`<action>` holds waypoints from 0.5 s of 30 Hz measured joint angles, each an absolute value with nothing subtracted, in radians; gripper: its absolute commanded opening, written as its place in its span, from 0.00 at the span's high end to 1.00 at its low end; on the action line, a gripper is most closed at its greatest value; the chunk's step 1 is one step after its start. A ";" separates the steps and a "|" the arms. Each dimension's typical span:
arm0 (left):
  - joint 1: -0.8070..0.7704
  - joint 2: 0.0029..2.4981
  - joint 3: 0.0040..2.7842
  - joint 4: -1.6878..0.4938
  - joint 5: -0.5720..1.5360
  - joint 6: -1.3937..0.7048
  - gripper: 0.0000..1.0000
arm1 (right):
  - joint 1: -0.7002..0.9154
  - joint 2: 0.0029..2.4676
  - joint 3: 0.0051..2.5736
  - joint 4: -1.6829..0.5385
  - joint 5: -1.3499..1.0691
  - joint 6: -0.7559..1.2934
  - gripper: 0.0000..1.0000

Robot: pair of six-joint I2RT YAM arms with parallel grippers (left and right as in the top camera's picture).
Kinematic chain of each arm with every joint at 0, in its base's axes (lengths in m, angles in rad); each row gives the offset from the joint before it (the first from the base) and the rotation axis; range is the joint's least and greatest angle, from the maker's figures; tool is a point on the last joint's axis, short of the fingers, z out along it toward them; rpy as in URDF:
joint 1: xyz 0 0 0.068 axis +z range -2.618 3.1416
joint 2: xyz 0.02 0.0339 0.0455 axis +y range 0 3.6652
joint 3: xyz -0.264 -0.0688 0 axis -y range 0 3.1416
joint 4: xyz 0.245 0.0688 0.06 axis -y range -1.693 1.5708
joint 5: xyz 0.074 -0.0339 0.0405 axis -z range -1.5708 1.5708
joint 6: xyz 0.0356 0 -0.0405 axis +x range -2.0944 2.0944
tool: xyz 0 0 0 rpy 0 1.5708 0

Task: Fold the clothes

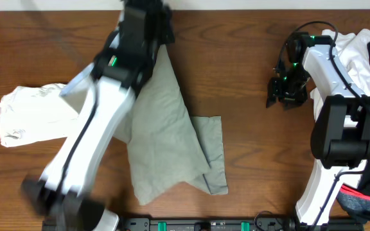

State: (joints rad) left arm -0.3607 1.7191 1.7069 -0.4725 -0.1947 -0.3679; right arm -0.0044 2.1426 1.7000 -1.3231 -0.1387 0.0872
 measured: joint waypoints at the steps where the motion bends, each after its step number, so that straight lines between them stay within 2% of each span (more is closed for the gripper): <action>1: -0.341 1.777 1.727 -0.484 -0.165 -0.370 0.29 | -0.004 2.140 1.700 -1.324 -0.139 0.087 0.46; 2: -0.316 1.848 1.755 -0.515 -0.126 -0.365 0.13 | -0.004 2.138 1.700 -1.327 -0.139 0.087 0.46; 3: -0.295 1.900 1.778 -0.547 -0.096 -0.365 0.05 | -0.004 2.137 1.700 -1.330 -0.138 0.087 0.46; 4: -0.273 1.948 1.802 -0.584 -0.066 -0.364 0.02 | -0.004 2.136 1.700 -1.335 -0.138 0.087 0.46; 10: -0.171 1.993 1.867 -0.794 0.017 -0.358 0.01 | 0.002 2.135 1.700 -1.365 -0.188 0.022 0.45; 15: -0.086 1.908 1.895 -1.062 0.031 -0.353 0.02 | 0.064 2.131 1.700 -1.473 -0.373 -0.201 0.42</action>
State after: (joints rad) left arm -0.0856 1.9079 1.8950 -1.0618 0.0315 -0.3531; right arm 0.0643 2.1307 1.7000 -1.4727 -0.3725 -0.2008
